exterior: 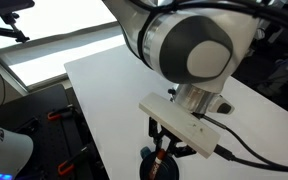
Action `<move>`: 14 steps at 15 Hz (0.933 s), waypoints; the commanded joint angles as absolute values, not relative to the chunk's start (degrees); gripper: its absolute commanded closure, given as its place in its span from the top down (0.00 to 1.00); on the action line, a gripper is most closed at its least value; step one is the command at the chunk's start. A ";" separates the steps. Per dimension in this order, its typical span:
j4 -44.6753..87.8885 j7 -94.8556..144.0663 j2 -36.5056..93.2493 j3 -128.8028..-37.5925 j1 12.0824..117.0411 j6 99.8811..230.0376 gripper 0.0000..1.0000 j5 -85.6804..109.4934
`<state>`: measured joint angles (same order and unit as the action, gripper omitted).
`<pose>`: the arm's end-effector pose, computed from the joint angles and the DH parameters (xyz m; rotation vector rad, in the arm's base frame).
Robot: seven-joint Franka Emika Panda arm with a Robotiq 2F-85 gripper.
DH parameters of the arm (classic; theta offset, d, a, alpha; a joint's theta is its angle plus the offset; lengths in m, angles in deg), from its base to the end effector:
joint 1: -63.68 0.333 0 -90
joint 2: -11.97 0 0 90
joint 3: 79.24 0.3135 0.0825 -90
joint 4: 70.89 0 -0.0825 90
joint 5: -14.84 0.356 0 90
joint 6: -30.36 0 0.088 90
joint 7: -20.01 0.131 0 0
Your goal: Remove the marker from the cup and put it on the table
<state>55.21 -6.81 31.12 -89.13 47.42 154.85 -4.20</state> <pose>0.4311 -0.2355 0.2083 2.9388 0.3701 -0.6825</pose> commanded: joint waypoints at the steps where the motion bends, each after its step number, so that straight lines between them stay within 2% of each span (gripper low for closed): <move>1: 51.83 -7.17 29.36 -89.30 48.92 145.89 0.06 -4.90; 7: 46.39 -6.47 28.06 -89.47 49.23 137.73 0.06 -5.56; 14: 42.92 -5.82 27.28 -88.82 50.16 140.87 0.06 -6.81</move>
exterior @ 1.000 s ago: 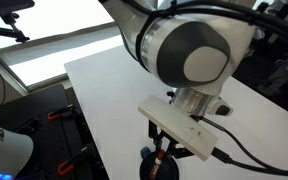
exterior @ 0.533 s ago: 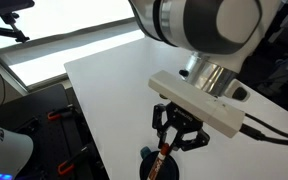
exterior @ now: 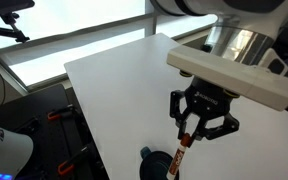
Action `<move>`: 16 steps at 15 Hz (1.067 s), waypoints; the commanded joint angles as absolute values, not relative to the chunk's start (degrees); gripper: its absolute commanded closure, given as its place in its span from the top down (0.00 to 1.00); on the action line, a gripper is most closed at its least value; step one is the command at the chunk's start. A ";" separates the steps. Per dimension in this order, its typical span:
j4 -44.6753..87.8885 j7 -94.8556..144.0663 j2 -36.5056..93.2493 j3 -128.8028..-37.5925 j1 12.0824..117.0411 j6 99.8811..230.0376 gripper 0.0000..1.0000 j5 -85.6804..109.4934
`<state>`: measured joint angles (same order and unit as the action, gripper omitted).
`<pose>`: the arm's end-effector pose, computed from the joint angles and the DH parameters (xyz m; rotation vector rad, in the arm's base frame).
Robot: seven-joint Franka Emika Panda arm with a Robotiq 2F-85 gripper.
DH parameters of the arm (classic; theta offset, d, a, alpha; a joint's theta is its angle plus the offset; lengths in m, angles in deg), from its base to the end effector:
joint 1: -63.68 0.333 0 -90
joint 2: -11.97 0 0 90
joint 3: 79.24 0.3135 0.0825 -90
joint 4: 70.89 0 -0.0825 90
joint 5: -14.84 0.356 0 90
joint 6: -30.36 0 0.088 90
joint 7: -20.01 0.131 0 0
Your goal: Remove the marker from the cup and put it on the table
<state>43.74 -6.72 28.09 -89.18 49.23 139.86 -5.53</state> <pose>0.4686 -0.2466 0.2956 2.8734 0.3197 -0.7161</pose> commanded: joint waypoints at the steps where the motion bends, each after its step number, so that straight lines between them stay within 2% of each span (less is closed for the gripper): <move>1: 42.60 -5.91 27.32 -88.50 50.26 142.08 0.06 -6.37; 9: 42.88 -6.71 27.25 -86.14 50.94 153.70 0.06 -0.68; 16: 41.86 -15.48 28.86 -83.05 48.51 157.70 0.06 16.59</move>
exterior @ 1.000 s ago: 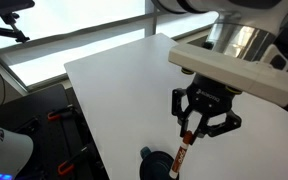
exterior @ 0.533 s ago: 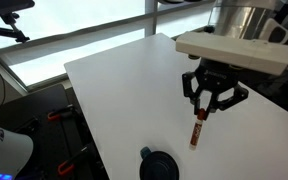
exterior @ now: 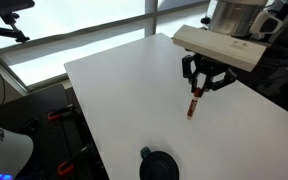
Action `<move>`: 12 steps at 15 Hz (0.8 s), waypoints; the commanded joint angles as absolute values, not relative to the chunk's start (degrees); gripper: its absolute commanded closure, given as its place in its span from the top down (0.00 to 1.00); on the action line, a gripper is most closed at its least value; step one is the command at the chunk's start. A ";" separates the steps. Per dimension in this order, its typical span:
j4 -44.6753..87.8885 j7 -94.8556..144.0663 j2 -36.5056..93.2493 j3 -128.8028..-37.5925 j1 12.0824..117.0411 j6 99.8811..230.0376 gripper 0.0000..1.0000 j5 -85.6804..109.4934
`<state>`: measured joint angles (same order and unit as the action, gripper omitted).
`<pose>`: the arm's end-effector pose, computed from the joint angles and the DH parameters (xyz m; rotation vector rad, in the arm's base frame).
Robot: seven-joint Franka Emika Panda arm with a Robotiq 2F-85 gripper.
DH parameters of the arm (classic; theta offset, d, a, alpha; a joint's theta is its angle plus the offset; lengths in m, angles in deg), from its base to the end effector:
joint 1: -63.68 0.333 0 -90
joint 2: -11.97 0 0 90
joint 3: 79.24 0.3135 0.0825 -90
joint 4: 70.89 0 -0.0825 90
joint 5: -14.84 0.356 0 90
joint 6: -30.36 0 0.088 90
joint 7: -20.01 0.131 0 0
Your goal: Remove the marker from the cup and put it on the table
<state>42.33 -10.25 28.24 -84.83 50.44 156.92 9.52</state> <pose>0.5438 -0.1888 0.3138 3.0423 0.3976 -0.1346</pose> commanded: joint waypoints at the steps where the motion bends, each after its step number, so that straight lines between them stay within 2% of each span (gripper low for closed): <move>1: 41.52 -17.37 29.37 -82.72 48.14 157.36 0.06 19.33; 5: 39.67 -25.56 32.31 -81.61 45.96 154.40 0.06 30.00; 10: 36.62 -28.89 37.58 -82.08 44.32 148.84 0.06 34.24; 11: 39.42 -27.52 35.49 -82.57 45.32 151.96 0.22 32.81; 12: 38.81 -27.90 36.51 -82.53 44.96 151.30 0.22 32.99</move>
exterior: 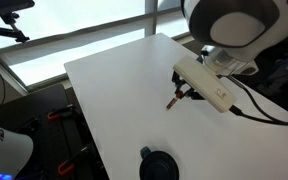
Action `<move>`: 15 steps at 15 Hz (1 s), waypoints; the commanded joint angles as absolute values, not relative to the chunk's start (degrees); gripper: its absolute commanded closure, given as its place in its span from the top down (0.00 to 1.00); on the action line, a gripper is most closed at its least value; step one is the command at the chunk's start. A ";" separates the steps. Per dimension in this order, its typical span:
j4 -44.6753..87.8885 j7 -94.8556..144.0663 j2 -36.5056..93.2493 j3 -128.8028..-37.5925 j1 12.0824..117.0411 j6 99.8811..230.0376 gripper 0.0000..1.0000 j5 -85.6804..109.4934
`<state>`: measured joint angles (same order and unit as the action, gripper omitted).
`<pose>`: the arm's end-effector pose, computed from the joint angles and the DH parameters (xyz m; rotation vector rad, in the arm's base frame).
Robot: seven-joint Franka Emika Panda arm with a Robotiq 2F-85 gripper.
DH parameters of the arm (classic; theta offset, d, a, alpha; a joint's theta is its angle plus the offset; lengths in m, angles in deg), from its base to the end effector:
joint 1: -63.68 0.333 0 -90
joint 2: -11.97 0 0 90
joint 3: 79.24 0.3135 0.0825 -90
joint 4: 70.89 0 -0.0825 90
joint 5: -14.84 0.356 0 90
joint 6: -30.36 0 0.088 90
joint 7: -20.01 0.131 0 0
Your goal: Remove the marker from the cup and put it on the table
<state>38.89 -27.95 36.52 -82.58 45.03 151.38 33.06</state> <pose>0.5417 -0.1951 0.2487 -2.8001 -0.3653 0.0798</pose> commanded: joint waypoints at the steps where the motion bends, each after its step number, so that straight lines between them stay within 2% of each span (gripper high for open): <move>1: 38.28 -27.99 37.26 -82.48 44.72 151.07 0.22 33.04; 7: 37.47 -27.98 37.85 -82.41 44.62 150.61 0.22 33.04; 8: 37.47 -27.98 37.85 -82.41 44.62 150.60 0.47 33.04; 9: 37.42 -27.78 38.07 -82.47 44.58 150.63 0.48 33.09; 14: 37.43 -28.00 39.14 -82.41 44.04 150.37 0.86 33.02; 15: 37.43 -27.99 39.45 -82.42 43.89 150.40 0.68 33.01</move>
